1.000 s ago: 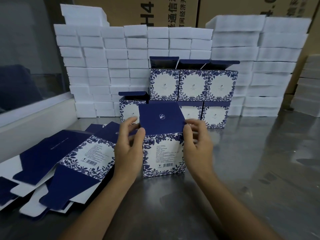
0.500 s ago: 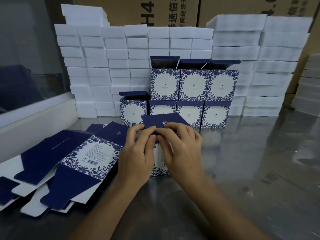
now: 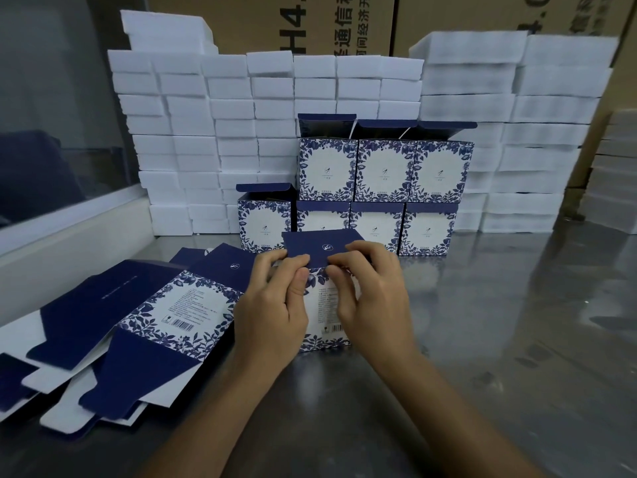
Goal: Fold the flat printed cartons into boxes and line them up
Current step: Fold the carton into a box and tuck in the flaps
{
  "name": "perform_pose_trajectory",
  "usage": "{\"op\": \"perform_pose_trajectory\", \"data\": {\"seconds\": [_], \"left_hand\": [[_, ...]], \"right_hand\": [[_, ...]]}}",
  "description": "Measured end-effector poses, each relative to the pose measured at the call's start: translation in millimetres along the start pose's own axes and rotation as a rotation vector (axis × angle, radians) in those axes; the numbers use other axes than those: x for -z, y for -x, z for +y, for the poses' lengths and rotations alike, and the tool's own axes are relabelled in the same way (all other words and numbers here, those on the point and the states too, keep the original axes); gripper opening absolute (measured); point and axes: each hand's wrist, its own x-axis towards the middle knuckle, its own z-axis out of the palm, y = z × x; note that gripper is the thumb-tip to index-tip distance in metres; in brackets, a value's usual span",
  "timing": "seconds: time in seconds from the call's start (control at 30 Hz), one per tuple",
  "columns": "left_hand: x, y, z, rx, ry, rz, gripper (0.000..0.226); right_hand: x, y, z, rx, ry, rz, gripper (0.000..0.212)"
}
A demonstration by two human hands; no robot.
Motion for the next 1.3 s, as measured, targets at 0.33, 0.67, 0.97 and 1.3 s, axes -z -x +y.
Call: {"op": "perform_pose_trajectory", "data": {"seconds": [0.33,0.67,0.97,1.3], "left_hand": [[2,-3,-7,0.035,-0.006,-0.031,0.033],[1,-5,-15,0.044,0.026,-0.015,0.033],[1,-2,-18,0.063,0.119,0.009,0.035],[-4,-1,-18,0.094,0.009,-0.192,0.069]], "right_hand": [[6,-4,13,-0.084,-0.132,0.024,0.011],[7,-7,22,-0.202,-0.271,0.045,0.010],[11,-7,27,-0.615,-0.607,-0.004,0.023],[16,-1,23,-0.624,-0.672,-0.118,0.068]]}}
